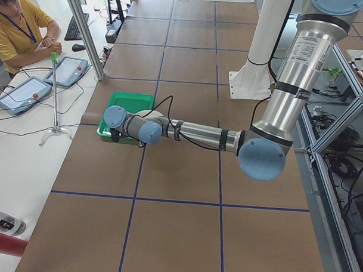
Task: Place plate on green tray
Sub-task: 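Lift the plate with the left gripper and carry it over the green tray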
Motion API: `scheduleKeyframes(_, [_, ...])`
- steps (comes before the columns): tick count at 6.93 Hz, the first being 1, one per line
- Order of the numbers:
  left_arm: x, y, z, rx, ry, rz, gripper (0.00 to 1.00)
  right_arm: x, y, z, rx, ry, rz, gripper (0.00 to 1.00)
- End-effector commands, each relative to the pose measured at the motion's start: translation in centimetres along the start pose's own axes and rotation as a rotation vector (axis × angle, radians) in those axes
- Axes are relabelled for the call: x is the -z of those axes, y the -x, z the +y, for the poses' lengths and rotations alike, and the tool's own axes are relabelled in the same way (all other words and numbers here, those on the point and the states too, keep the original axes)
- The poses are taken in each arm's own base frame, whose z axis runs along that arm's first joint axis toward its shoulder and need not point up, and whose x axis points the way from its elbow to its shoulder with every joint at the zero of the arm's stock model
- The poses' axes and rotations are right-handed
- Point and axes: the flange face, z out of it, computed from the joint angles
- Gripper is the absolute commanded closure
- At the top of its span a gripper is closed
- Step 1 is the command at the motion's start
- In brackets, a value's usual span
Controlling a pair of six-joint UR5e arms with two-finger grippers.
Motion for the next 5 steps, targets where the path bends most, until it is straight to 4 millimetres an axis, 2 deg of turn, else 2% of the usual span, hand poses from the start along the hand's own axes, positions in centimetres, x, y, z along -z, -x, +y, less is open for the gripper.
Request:
scheduleKeyframes(1, [0.4, -3.7, -5.5, 0.080, -0.003, 0.003, 1.00, 0.0, 0.0, 0.0, 0.001, 0.000, 0.000, 0.00])
scheduleKeyframes(3, [-0.3, -5.2, -8.0, 0.102, -0.022, 0.019, 1.00, 0.0, 0.0, 0.0, 0.000, 0.000, 0.000, 0.00])
scheduleKeyframes(4, [-2.1, -7.0, -8.9, 0.127, -0.011, 0.022, 1.00, 0.0, 0.0, 0.0, 0.000, 0.000, 0.000, 0.00])
scheduleKeyframes(5, [-3.7, -8.1, -9.0, 0.118, 0.000, 0.023, 1.00, 0.0, 0.0, 0.0, 0.000, 0.000, 0.000, 0.00])
